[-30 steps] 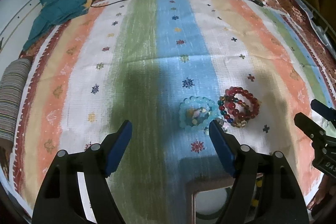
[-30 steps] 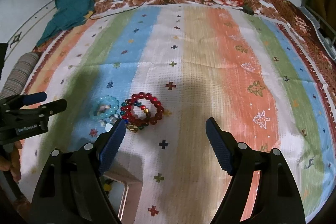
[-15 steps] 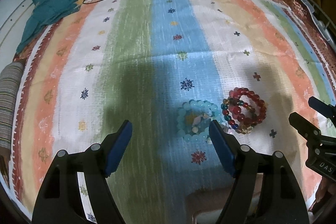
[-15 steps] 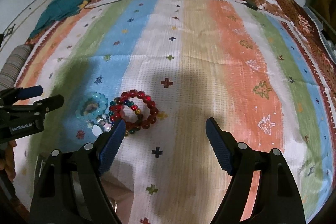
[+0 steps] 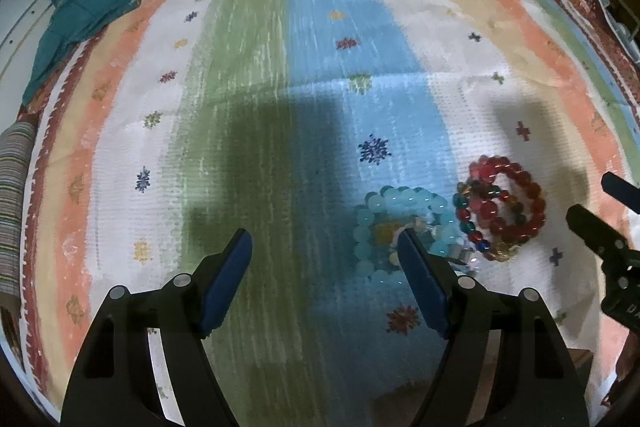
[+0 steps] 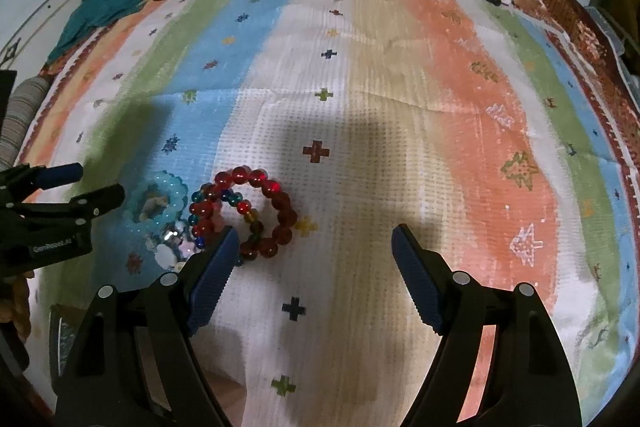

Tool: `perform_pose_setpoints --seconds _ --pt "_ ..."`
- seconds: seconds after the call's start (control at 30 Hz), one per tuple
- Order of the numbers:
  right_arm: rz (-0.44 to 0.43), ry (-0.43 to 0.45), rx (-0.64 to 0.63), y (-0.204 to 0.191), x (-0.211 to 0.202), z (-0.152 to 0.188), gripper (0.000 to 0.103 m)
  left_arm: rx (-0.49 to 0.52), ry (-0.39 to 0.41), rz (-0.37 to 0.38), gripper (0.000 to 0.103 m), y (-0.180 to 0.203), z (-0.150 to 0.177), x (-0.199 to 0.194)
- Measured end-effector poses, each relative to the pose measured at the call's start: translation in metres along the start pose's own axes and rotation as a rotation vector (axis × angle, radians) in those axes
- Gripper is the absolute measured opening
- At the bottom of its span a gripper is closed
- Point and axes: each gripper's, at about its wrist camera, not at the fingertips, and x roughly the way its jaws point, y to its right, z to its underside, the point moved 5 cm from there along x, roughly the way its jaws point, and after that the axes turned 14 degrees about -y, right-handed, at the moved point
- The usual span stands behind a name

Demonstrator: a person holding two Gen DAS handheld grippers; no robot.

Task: Organize jewelry
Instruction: 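Grasp light blue bead bracelet with left tool while right tool grasps red bead bracelet, then lift and carry both held bracelets over the silver tin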

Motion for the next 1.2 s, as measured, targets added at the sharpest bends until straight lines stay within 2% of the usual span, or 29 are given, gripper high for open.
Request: perform_pose_setpoints --seconds 0.33,0.47,0.57,0.6,0.7,0.8,0.83,0.87,0.9,0.93,0.97,1.2 --pt "-0.002 -0.037 0.005 0.002 0.021 -0.009 0.078 0.005 -0.05 0.008 0.073 -0.006 -0.006 0.025" --pt "0.004 -0.056 0.005 0.003 0.031 -0.01 0.07 0.031 -0.06 -0.015 0.074 -0.003 -0.007 0.031" --pt "-0.03 -0.067 0.023 0.006 0.038 -0.011 0.068 0.029 -0.057 -0.01 0.073 -0.004 -0.008 0.032" --pt "-0.034 -0.068 0.022 0.006 0.039 -0.012 0.065 0.029 -0.056 -0.009 0.071 -0.004 -0.008 0.032" --pt "-0.04 -0.067 0.007 0.002 0.042 -0.014 0.055 0.038 -0.047 -0.009 0.059 -0.003 -0.008 0.031" --pt "-0.031 -0.062 -0.003 -0.002 0.044 -0.014 0.05 0.043 -0.049 -0.003 0.039 -0.001 -0.007 0.03" --pt "-0.035 -0.062 -0.006 -0.003 0.045 -0.013 0.047 0.042 -0.05 -0.004 0.027 -0.001 -0.007 0.03" --pt "-0.047 -0.064 -0.008 -0.003 0.045 -0.013 0.038 0.041 -0.052 -0.006 0.017 -0.001 -0.007 0.029" --pt "-0.061 -0.066 -0.007 -0.004 0.044 -0.012 0.023 0.04 -0.055 -0.008 0.012 -0.002 -0.007 0.03" --pt "-0.075 -0.073 -0.001 -0.004 0.044 -0.012 0.016 0.04 -0.055 -0.006 0.011 -0.002 -0.007 0.029" --pt "-0.074 -0.075 -0.001 -0.005 0.044 -0.012 0.015 0.04 -0.055 -0.003 0.011 -0.003 -0.007 0.029" --pt "-0.03 -0.045 -0.038 -0.01 0.037 -0.01 0.014 0.035 -0.044 0.001 0.011 -0.006 -0.008 0.019"
